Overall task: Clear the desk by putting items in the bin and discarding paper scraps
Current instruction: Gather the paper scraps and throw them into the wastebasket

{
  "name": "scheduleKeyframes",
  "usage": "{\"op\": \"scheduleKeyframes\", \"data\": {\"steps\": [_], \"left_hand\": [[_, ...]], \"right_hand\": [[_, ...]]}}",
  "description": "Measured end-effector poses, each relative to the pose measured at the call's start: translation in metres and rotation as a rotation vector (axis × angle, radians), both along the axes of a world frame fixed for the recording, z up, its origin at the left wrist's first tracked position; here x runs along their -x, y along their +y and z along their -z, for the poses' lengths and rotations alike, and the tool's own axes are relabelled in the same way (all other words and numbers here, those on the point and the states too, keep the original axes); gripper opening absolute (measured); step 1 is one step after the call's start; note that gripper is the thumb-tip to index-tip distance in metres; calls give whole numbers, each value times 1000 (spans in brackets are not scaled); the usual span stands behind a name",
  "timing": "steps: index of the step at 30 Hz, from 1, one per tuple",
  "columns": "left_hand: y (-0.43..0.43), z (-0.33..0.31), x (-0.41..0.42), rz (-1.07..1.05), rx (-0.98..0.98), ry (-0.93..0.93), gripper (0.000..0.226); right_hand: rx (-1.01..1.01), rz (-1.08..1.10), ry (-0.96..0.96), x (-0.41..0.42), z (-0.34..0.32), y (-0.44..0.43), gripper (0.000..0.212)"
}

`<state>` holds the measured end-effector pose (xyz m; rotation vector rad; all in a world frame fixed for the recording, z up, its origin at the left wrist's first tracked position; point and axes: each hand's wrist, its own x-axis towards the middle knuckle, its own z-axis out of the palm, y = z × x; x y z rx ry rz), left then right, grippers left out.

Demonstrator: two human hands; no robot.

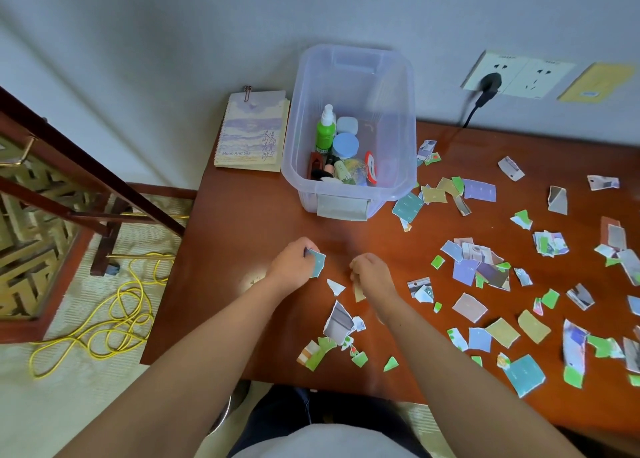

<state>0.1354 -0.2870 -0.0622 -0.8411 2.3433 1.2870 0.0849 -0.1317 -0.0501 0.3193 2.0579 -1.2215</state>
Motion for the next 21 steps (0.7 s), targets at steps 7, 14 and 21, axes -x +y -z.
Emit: {"op": "scheduleKeyframes", "data": {"steps": [7,14,21], "left_hand": [[12,-16,-9,-416,-335,-38,32],[20,-16,-31,-547,-495,-74,27],[25,-16,-42,-583,-494,-136,18]], "right_hand": [[-278,-406,233,-16,11,4,17],[-500,-593,406,-21,19,6,21],[-493,-643,433,-20,21,3,11]]}}
